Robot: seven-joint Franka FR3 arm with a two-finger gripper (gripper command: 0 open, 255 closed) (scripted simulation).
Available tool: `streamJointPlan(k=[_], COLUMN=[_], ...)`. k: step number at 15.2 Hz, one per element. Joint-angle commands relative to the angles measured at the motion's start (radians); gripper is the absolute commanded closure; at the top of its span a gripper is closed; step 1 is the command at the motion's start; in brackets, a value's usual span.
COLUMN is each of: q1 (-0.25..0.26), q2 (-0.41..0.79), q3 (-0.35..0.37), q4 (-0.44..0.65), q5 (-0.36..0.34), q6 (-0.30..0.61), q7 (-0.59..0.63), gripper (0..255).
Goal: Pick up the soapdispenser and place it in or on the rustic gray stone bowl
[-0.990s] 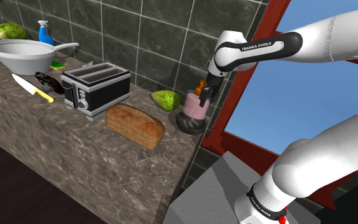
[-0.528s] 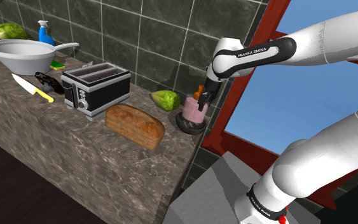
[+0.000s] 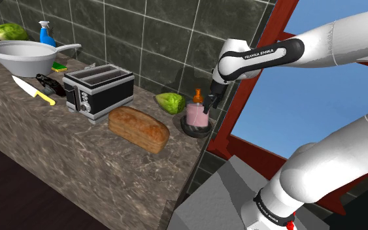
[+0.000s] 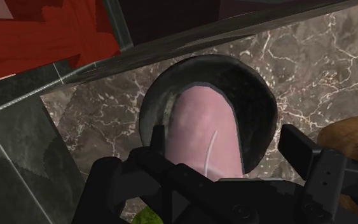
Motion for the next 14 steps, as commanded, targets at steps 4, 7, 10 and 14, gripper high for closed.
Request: streamJointPlan(k=[4, 7, 10, 14], q1=[0.000, 0.001, 0.001, 0.001], q2=[-0.030, -0.051, -0.051, -0.051], q3=[0.003, 0.006, 0.006, 0.006], q4=[0.043, 0.086, 0.086, 0.086], q5=[-0.001, -0.001, -0.001, -0.001], q6=[-0.073, -0.136, -0.136, -0.136], q7=[0.002, 0.003, 0.003, 0.003], gripper=[0, 0, 0, 0])
